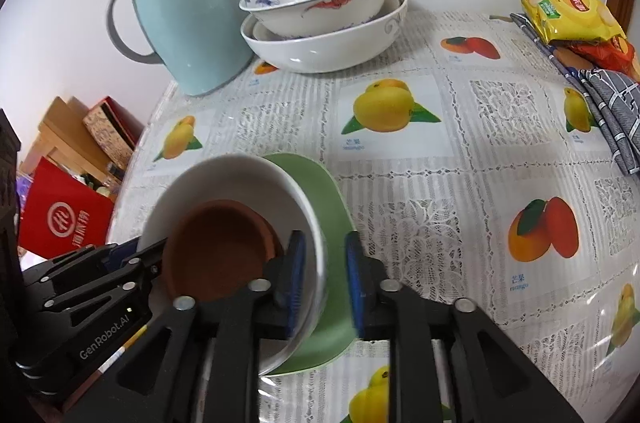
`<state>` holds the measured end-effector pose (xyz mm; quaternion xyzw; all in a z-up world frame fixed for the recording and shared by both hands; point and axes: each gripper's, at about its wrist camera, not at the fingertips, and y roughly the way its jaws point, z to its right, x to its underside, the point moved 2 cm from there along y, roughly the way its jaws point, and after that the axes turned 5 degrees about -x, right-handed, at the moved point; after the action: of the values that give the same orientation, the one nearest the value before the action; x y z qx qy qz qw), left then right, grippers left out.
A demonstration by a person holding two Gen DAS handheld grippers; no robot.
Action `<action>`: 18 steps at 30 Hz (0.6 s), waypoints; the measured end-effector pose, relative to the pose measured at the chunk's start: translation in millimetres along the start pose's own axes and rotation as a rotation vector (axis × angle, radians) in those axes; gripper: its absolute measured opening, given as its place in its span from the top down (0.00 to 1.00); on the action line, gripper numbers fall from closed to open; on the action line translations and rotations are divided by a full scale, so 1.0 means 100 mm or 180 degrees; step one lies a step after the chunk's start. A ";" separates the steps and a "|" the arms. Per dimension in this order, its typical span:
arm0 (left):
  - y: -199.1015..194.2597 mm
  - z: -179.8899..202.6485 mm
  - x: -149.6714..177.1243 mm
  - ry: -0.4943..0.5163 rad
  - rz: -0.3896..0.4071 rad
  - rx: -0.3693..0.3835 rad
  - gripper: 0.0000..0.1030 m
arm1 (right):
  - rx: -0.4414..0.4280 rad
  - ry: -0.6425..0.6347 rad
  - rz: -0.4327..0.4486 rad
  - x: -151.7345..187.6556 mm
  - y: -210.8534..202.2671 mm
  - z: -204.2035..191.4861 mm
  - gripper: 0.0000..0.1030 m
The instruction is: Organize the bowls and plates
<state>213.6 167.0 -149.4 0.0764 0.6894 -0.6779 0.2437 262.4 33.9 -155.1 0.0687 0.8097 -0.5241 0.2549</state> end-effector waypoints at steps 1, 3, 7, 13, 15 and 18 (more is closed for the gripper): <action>-0.01 -0.01 0.00 -0.0002 0.0012 -0.0031 0.76 | 0.0053 -0.0021 0.0013 0.00 -0.02 -0.01 0.70; -0.06 -0.03 0.01 -0.0003 0.0051 -0.0049 0.70 | 0.0169 -0.0054 0.0105 0.00 -0.07 -0.02 0.58; -0.15 -0.07 0.02 -0.0019 0.0110 -0.0068 0.61 | 0.0112 -0.0038 0.0132 0.01 -0.15 0.01 0.56; -0.31 -0.05 0.09 0.0003 0.0184 -0.0032 0.61 | 0.0126 -0.0040 0.0154 0.09 -0.29 0.03 0.56; -0.38 -0.03 0.12 0.0021 0.0198 0.0016 0.61 | 0.0126 -0.0044 0.0116 0.13 -0.33 0.03 0.56; -0.53 0.02 0.20 0.0041 0.0266 -0.0008 0.61 | 0.0115 0.0040 0.0184 0.23 -0.52 0.08 0.56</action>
<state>173.9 156.7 -110.9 0.1091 0.6880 -0.6658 0.2675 225.6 -0.1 -126.5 0.0999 0.7994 -0.5306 0.2635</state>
